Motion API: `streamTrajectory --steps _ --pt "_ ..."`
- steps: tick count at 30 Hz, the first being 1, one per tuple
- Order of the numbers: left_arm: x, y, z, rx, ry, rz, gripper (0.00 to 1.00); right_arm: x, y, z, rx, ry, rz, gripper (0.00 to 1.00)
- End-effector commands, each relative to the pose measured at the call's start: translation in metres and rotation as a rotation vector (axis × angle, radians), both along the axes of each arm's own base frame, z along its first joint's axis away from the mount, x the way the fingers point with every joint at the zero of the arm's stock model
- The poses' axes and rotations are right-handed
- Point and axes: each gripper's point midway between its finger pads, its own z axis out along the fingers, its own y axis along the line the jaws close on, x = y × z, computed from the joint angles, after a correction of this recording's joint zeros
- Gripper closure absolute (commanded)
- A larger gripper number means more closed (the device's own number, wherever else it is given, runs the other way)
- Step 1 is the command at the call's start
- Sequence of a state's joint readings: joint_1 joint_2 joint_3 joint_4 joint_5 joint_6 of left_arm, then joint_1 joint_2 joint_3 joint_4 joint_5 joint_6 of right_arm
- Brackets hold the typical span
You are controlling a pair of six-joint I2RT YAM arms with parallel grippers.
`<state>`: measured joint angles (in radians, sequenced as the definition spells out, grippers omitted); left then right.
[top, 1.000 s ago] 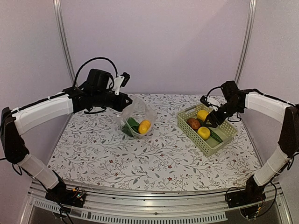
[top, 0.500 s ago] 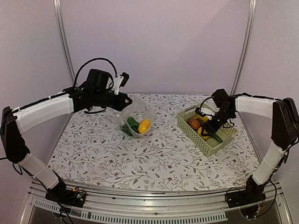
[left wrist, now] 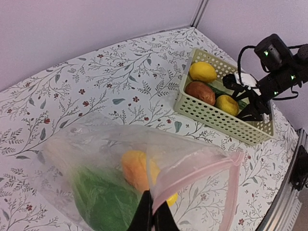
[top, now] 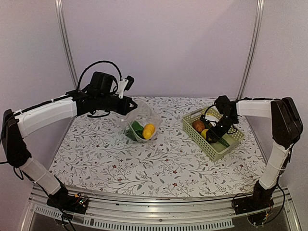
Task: Place the food in the zip-top bag and seal the zipper
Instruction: Pick up the fake fruit from the bin, then place the fake fruit in the zipper food storage bag.
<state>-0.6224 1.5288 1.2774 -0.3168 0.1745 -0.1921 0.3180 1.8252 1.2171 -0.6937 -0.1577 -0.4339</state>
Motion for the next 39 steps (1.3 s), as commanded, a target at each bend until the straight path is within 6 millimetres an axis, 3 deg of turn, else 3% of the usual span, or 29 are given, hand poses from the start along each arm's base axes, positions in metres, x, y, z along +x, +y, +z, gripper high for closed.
streamTrajectory --steps 1,6,11,14,18,21,26,33,39 --pt "0.003 0.001 -0.003 -0.012 0.011 0.0 1.0 0.016 0.007 0.005 0.02 -0.033 -0.011 0.26" --pt "0.003 0.0 -0.003 -0.015 0.012 -0.005 1.0 0.019 0.015 0.011 0.063 -0.032 0.003 0.2" --pt "0.002 -0.002 -0.004 -0.021 0.021 -0.012 1.0 0.025 0.018 0.009 0.067 -0.04 0.007 0.21" --pt "0.002 -0.003 -0.007 -0.019 0.027 -0.017 1.0 0.028 0.018 0.005 0.064 -0.039 -0.005 0.3" --pt "0.001 -0.004 -0.004 -0.024 0.021 -0.025 1.0 0.031 0.009 0.017 0.031 -0.079 -0.035 0.42" --pt "-0.001 -0.008 0.0 -0.037 0.022 -0.038 1.0 0.03 0.002 0.048 0.017 -0.155 -0.04 0.45" --pt "-0.008 -0.026 0.009 -0.056 0.035 -0.079 1.0 0.015 0.016 0.13 0.149 -0.275 0.007 0.5" --pt "-0.015 -0.063 0.018 -0.062 0.056 -0.119 1.0 -0.039 0.083 0.224 0.341 -0.407 0.253 0.52" --pt "-0.021 -0.097 0.03 -0.057 0.042 -0.156 1.0 -0.079 0.129 0.268 0.473 -0.42 0.45 0.52"
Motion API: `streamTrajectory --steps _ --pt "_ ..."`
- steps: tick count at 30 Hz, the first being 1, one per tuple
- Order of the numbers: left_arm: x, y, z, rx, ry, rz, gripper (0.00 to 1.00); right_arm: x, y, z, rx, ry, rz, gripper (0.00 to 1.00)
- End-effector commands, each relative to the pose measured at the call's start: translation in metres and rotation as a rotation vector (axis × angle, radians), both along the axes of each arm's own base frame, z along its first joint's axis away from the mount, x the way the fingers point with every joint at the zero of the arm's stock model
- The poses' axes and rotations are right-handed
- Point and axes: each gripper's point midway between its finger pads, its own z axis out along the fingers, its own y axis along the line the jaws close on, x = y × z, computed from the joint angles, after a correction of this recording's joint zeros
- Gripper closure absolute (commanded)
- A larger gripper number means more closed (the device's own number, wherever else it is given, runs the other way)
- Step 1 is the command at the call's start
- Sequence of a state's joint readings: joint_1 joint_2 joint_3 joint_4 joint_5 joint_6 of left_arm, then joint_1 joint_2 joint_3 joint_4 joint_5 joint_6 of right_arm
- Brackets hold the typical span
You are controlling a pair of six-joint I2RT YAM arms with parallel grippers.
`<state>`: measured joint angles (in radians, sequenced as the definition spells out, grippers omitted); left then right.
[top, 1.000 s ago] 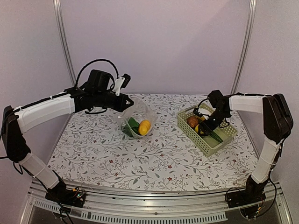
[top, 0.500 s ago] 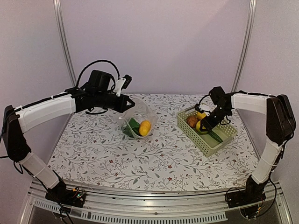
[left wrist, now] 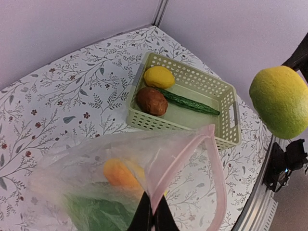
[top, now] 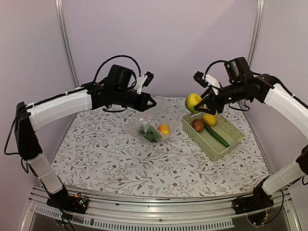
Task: Place the food in the zip-top bag and seal the zipper
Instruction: Place the fake fruit in the zipper food storage bag.
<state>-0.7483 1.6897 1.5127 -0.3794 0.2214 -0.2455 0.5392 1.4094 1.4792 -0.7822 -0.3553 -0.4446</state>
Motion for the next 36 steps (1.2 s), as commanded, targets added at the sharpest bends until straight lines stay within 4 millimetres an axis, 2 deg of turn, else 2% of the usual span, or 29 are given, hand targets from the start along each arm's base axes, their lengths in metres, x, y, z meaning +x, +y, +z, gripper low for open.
streamTrajectory --steps 1,5,10,13,18,22,25,27,30,32,34,36 --pt "-0.009 -0.024 0.012 -0.004 -0.003 -0.024 1.0 -0.033 0.026 0.017 0.045 0.027 0.158 0.52" --pt "-0.013 -0.036 0.024 -0.022 -0.009 -0.031 1.0 -0.04 0.046 0.019 0.031 0.005 0.205 0.52" --pt "-0.018 -0.043 0.036 -0.06 0.007 -0.038 1.0 -0.042 0.069 0.009 -0.007 -0.025 0.229 0.52" --pt "-0.02 -0.045 0.037 -0.067 0.025 -0.04 1.0 -0.037 0.074 0.001 -0.026 -0.036 0.212 0.51" --pt "-0.024 -0.047 0.035 -0.071 0.047 -0.061 1.0 -0.017 0.075 -0.007 -0.068 -0.075 0.132 0.48" --pt "-0.024 -0.048 0.027 -0.062 0.061 -0.067 1.0 0.003 0.078 -0.019 -0.123 -0.108 0.056 0.38" --pt "-0.023 -0.048 0.02 -0.05 0.058 -0.061 1.0 0.009 0.082 -0.027 -0.143 -0.085 0.037 0.26" --pt "-0.022 -0.046 0.016 -0.042 0.058 -0.056 1.0 0.005 0.086 -0.027 -0.128 -0.056 0.055 0.2" --pt "-0.019 -0.043 0.013 -0.033 0.059 -0.046 1.0 -0.012 0.088 -0.016 -0.092 -0.033 0.118 0.18" --pt "-0.017 -0.039 0.013 -0.033 0.059 -0.038 1.0 -0.032 0.085 -0.009 -0.073 -0.01 0.194 0.21" --pt "-0.017 -0.038 0.013 -0.038 0.057 -0.036 1.0 -0.056 0.083 -0.008 -0.067 0.01 0.308 0.26" --pt "-0.017 -0.038 0.015 -0.044 0.052 -0.041 1.0 -0.072 0.08 -0.01 -0.069 0.019 0.378 0.31"
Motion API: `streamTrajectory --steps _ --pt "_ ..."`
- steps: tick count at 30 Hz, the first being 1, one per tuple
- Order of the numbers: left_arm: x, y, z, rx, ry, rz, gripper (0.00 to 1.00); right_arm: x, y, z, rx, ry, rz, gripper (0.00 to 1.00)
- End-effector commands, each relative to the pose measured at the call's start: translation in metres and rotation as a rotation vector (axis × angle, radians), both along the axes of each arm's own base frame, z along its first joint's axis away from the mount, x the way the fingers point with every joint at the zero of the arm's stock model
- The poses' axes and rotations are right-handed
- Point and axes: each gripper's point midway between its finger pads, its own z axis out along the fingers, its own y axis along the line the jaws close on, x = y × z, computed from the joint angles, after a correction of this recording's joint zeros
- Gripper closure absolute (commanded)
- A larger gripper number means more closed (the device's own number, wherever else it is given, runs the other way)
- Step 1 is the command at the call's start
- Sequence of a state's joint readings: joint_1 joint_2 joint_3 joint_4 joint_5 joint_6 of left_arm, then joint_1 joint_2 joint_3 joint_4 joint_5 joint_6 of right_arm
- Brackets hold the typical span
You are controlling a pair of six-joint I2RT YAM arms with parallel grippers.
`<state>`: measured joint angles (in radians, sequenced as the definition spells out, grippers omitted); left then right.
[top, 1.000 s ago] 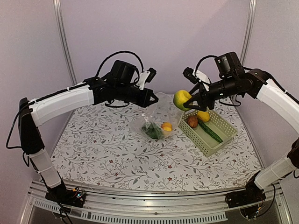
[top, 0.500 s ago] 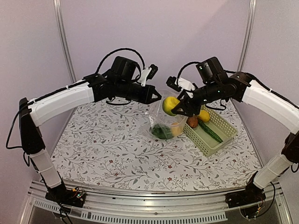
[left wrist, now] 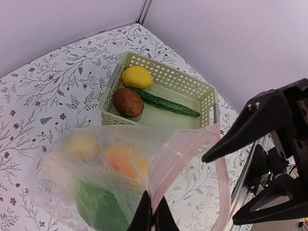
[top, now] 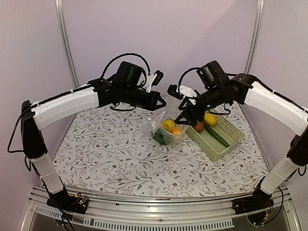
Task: Place the food in the zip-top bag and seal the zipper
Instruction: Place the fake fruit in the zipper food storage bag, then adjust the zipper food storage bag at the center of the board.
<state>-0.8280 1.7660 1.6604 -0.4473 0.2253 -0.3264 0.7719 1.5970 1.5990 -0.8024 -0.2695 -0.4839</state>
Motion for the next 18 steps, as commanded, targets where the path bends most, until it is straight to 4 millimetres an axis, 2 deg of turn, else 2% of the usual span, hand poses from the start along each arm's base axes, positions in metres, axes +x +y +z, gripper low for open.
streamTrajectory --steps 1,4,7,13,15,18 --pt "0.001 0.002 -0.001 -0.008 -0.006 -0.002 1.0 -0.05 -0.005 0.02 0.038 0.029 0.203 0.33" --pt "0.001 0.001 0.0 -0.01 -0.009 -0.01 1.0 -0.057 -0.004 0.01 -0.003 0.03 0.227 0.37" --pt "0.001 0.002 -0.001 -0.002 -0.012 -0.009 1.0 -0.058 0.0 -0.003 -0.056 -0.01 0.236 0.38" --pt "0.0 0.006 -0.004 0.026 -0.014 -0.008 1.0 -0.074 0.013 -0.036 -0.181 -0.088 0.288 0.36" --pt "0.0 0.008 -0.004 0.031 -0.014 -0.006 1.0 -0.071 0.015 -0.046 -0.221 -0.118 0.283 0.36" --pt "-0.001 0.012 -0.003 0.04 -0.014 -0.007 1.0 -0.055 0.019 -0.053 -0.253 -0.17 0.231 0.4"
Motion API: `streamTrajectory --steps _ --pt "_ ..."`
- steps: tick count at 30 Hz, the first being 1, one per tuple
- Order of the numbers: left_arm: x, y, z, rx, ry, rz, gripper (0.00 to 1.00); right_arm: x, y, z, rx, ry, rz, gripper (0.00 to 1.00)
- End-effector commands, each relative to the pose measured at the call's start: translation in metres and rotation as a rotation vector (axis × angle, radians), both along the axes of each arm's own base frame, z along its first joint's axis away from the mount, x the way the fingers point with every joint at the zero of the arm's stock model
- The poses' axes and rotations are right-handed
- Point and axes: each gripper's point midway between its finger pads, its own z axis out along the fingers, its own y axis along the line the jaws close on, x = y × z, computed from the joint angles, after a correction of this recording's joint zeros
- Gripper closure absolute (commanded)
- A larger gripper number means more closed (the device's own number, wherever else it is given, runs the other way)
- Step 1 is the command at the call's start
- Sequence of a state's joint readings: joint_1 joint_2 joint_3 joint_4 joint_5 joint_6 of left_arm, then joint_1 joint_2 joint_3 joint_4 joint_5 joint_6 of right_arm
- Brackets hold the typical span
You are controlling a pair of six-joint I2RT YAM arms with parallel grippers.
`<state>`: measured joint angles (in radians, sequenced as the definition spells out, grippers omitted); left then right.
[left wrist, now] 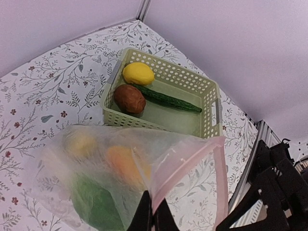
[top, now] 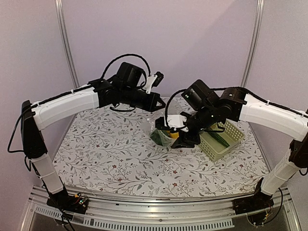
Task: Place the food in the zip-top bag and seal the zipper
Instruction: Adjust the zipper food storage bag at the center of the board.
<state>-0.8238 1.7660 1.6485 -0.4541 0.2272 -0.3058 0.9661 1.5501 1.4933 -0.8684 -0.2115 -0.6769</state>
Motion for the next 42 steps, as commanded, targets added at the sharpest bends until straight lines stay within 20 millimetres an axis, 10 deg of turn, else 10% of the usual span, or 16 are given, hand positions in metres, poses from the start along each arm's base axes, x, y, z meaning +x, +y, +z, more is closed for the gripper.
streamTrajectory --steps 1,11,15,26,42 --pt "-0.002 0.011 0.005 0.021 -0.013 0.002 1.0 0.028 0.003 -0.019 -0.076 -0.118 -0.073 0.41" --pt "0.0 0.029 0.007 0.044 -0.019 0.025 0.96 0.037 0.015 -0.027 -0.094 -0.145 -0.07 0.79" --pt "0.002 0.042 0.005 0.089 -0.037 0.047 0.7 0.034 0.018 -0.014 -0.067 -0.142 -0.053 0.99" --pt "0.001 0.084 -0.01 0.23 -0.096 0.128 0.63 0.028 0.012 0.02 -0.007 -0.19 -0.029 1.0" --pt "0.001 0.044 -0.009 0.14 -0.077 -0.026 0.78 0.026 0.015 0.036 0.023 -0.183 -0.025 1.0"
